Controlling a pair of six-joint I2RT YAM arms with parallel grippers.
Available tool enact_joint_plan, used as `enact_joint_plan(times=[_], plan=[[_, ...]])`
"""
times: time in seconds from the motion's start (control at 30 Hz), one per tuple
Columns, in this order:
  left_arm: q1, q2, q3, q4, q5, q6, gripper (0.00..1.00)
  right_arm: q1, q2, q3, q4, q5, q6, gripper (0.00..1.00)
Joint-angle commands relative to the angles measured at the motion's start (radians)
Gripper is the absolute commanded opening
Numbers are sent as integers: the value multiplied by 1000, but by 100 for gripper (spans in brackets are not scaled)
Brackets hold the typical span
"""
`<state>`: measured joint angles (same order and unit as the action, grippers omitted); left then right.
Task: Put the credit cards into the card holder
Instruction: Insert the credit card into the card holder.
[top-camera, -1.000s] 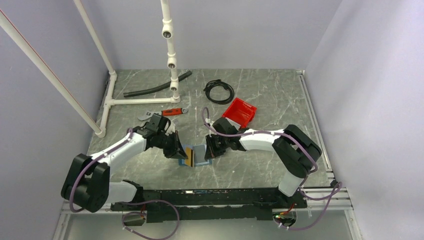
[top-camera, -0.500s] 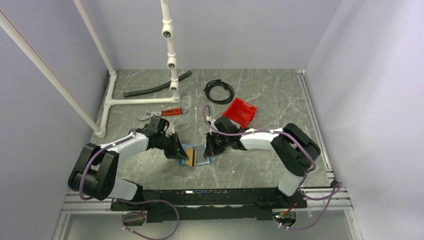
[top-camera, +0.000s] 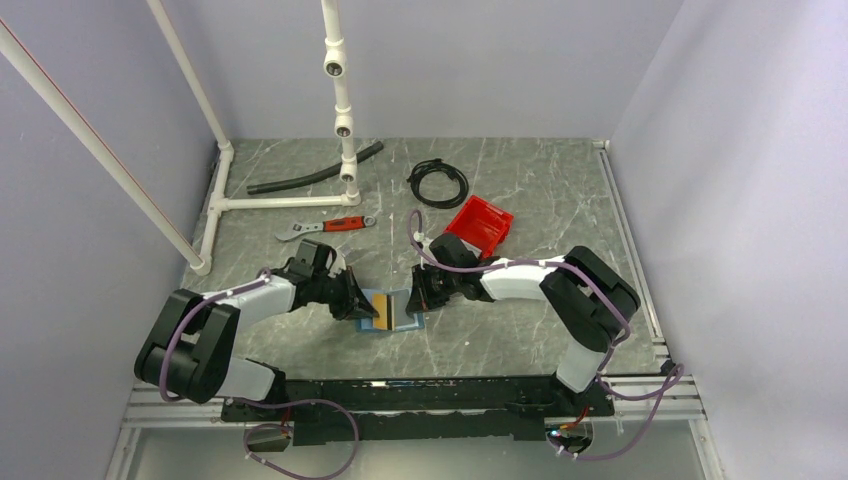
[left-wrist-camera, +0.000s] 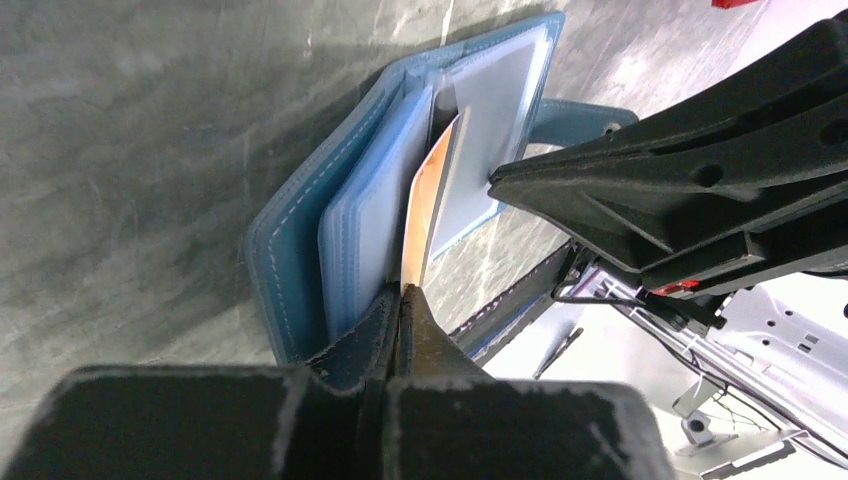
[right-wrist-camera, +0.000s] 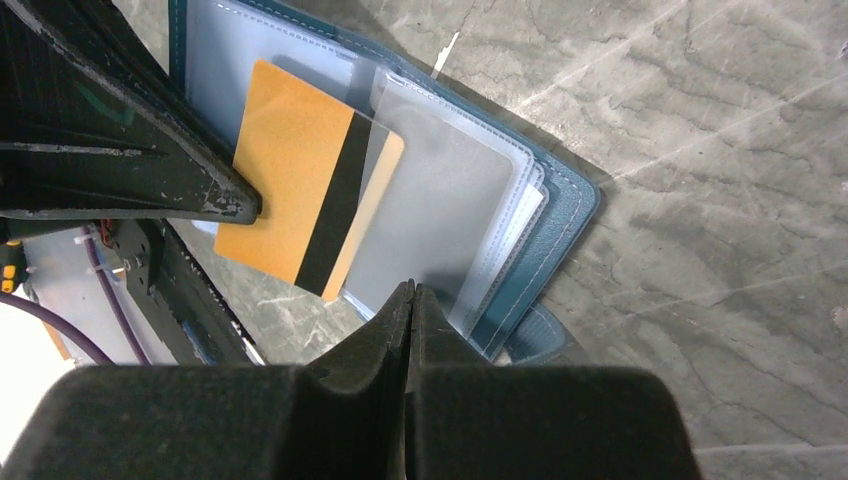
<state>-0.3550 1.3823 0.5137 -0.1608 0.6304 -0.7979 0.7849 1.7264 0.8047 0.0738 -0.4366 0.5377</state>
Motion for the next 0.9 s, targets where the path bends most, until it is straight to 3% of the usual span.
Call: enact_joint_plan(times=[0.0, 0.6, 0.73, 0.87], plan=[[2, -25, -29, 86, -94, -58, 0, -4, 35, -25, -15, 42, -13, 0], [-88, 59, -35, 223, -144, -58, 0, -3, 17, -30, -23, 28, 1, 0], [-102, 73, 0, 165, -174, -13, 0, -3, -47, -19, -116, 123, -27, 0], [-117, 77, 33, 93, -191, 2, 5, -3, -83, -2, -203, 175, -48, 12]])
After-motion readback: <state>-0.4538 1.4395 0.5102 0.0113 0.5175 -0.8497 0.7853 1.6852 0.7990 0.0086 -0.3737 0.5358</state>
